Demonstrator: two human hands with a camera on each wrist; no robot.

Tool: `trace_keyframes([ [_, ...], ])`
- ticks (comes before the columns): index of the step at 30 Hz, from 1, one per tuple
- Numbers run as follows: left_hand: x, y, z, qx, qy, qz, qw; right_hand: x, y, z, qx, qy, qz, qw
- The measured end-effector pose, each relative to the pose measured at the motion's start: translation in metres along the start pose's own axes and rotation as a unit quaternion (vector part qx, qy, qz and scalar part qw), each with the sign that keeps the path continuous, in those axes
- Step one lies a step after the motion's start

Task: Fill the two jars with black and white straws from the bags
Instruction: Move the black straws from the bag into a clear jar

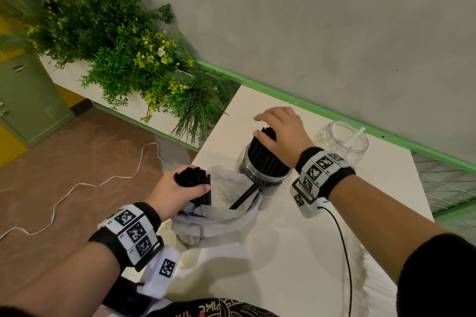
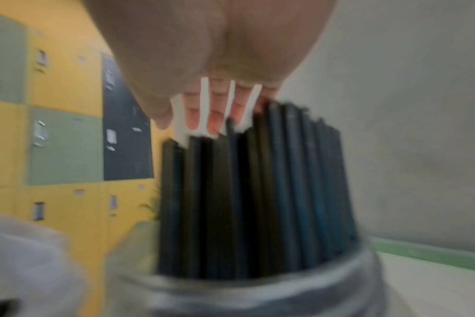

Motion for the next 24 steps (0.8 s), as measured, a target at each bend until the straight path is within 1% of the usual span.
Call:
trace_keyframes([
  [1, 0.000, 0.000, -0.001, 0.009, 0.004, 0.003, 1.000, -0.009, -0.006, 0.010, 0.019, -0.035, -0.030, 0.999],
  [2, 0.000, 0.001, -0.003, 0.018, 0.006, 0.005, 1.000, -0.021, -0.006, 0.021, 0.027, -0.075, -0.033, 0.996],
  [3, 0.000, 0.000, -0.003, 0.022, 0.005, 0.006, 1.000, -0.033, 0.000, 0.030, 0.017, -0.119, -0.011, 0.993],
  [5, -0.001, -0.003, -0.002, 0.020, -0.002, 0.005, 1.000, -0.057, 0.024, 0.042, -0.054, -0.200, 0.065, 0.976],
  [7, -0.001, -0.005, -0.002, 0.027, -0.003, 0.009, 1.000, -0.074, 0.046, 0.042, -0.141, -0.245, 0.114, 0.952],
  [9, -0.002, -0.005, -0.003, 0.034, 0.000, 0.008, 0.999, -0.081, 0.055, 0.041, -0.203, -0.255, 0.139, 0.935],
  [11, -0.003, -0.003, -0.006, 0.044, 0.006, 0.006, 0.999, -0.082, 0.057, 0.043, -0.246, -0.248, 0.158, 0.924],
  [15, -0.006, -0.004, -0.007, 0.038, 0.015, 0.002, 0.999, -0.090, 0.067, 0.049, -0.281, -0.253, 0.206, 0.902],
  [18, -0.009, -0.005, -0.006, 0.033, 0.017, 0.005, 0.999, -0.098, 0.080, 0.048, -0.328, -0.263, 0.208, 0.883],
  [21, -0.011, -0.004, -0.007, 0.021, 0.018, 0.003, 1.000, -0.104, 0.083, 0.053, -0.349, -0.252, 0.210, 0.878],
  [22, -0.012, -0.005, -0.007, 0.015, 0.017, 0.002, 1.000, -0.106, 0.080, 0.056, -0.350, -0.241, 0.227, 0.876],
  [23, -0.012, -0.005, -0.007, 0.010, 0.016, 0.002, 1.000, -0.109, 0.078, 0.058, -0.342, -0.222, 0.260, 0.875],
  [24, -0.013, -0.005, -0.007, 0.008, 0.016, 0.003, 1.000, -0.109, 0.080, 0.055, -0.330, -0.207, 0.276, 0.879],
])
Point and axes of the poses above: each hand's wrist, its own x-axis towards the middle knuckle, its own y-axis out of the palm, z = x × y, the point moved 6 cm from there along x, towards the middle knuckle, and after that the axes turned 13 degrees about y, right-handed, at the moved point
